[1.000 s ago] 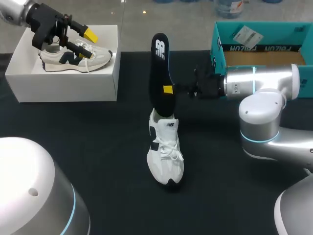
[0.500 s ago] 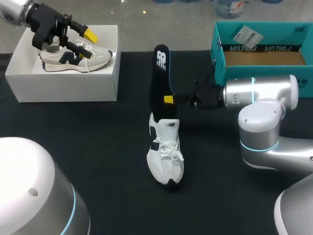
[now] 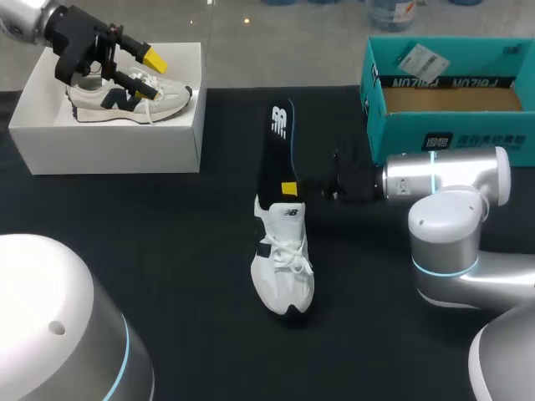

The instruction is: Take the shoe out of the shoebox, open the shoe tongue, remove and reinsert the insole, then place the shoe into the shoebox

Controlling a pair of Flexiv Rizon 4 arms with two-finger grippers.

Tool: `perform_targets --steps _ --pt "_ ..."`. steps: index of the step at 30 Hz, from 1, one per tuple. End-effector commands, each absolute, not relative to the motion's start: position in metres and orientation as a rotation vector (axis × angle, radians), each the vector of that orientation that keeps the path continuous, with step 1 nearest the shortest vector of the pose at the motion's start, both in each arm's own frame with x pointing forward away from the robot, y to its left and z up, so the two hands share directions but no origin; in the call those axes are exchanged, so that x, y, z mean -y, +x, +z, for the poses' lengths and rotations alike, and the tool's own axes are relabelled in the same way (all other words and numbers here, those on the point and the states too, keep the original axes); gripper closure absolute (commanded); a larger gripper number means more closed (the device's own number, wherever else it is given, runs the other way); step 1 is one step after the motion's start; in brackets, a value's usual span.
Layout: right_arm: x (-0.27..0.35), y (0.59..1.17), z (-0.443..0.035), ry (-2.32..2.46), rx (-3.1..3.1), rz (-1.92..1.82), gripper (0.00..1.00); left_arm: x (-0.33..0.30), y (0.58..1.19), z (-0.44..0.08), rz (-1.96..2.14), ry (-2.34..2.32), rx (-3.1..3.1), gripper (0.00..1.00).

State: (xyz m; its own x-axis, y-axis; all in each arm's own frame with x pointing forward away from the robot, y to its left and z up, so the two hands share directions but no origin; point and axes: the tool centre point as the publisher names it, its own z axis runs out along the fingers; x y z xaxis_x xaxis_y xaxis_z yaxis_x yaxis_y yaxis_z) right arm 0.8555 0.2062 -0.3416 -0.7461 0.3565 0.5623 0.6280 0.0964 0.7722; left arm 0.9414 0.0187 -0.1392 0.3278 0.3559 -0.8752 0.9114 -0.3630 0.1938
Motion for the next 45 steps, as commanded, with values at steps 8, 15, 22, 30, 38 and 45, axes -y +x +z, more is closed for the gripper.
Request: perform_targets --steps 8,15,22,30,38,45 --pt "-0.206 0.837 -0.356 -1.040 2.130 -1.642 1.00 -0.019 0.942 -0.139 -0.991 1.887 -1.116 0.00" --pt "-0.203 0.834 -0.354 -1.057 2.124 -1.650 0.76 -0.019 0.942 -0.139 -0.991 1.887 -1.116 0.00" --pt "-0.204 0.840 -0.341 -1.027 2.163 -1.665 0.75 -0.019 0.942 -0.139 -0.991 1.887 -1.116 0.00" --pt "-0.200 0.851 -0.329 -0.991 2.218 -1.644 0.83 -0.019 0.942 -0.139 -0.991 1.887 -1.116 0.00" --pt "-0.192 0.863 -0.322 -0.978 2.259 -1.630 0.74 -0.019 0.942 -0.139 -0.991 1.887 -1.116 0.00" --pt "-0.193 0.872 -0.316 -0.956 2.291 -1.612 0.80 -0.019 0.942 -0.139 -0.991 1.887 -1.116 0.00"
